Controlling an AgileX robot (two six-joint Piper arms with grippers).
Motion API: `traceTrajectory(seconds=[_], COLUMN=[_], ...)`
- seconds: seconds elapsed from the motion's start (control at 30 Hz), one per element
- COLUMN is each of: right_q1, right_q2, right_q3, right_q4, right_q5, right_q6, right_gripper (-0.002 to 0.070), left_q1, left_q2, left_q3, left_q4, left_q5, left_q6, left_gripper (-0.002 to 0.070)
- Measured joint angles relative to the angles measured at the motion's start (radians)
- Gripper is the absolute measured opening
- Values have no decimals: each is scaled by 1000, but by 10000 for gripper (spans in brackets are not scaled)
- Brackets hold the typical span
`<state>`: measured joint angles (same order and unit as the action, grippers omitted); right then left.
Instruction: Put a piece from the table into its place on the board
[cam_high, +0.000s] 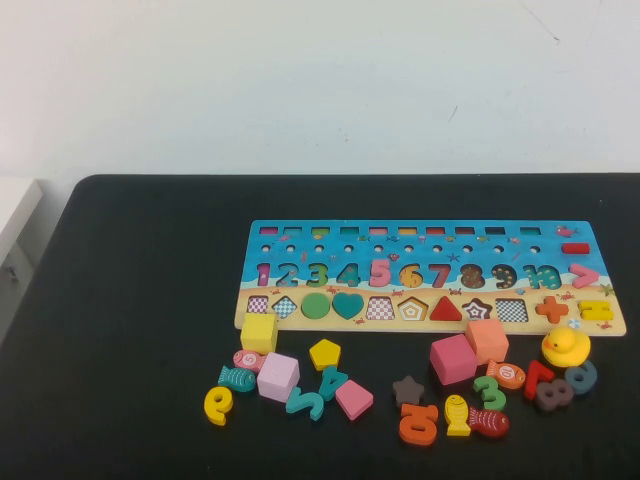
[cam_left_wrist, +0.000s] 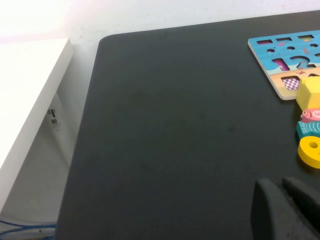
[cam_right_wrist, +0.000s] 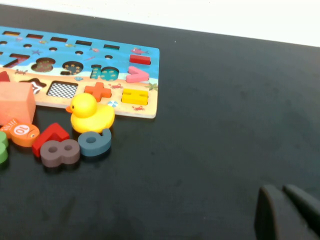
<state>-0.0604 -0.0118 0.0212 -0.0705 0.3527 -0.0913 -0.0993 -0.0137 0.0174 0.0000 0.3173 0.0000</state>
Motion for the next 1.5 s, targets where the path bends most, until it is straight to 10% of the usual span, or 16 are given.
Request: traceTrajectory(seconds=[1.5], right_q1=[0], right_q2=[0], right_q3=[0], right_q4=[-6], right_q5=[0], right_q6=[2], right_gripper=[18], left_q1=[0], left_q2=[0], left_q3=[0], left_q4=[54], left_q5=[-25], left_q6=[16], left_gripper=[-3])
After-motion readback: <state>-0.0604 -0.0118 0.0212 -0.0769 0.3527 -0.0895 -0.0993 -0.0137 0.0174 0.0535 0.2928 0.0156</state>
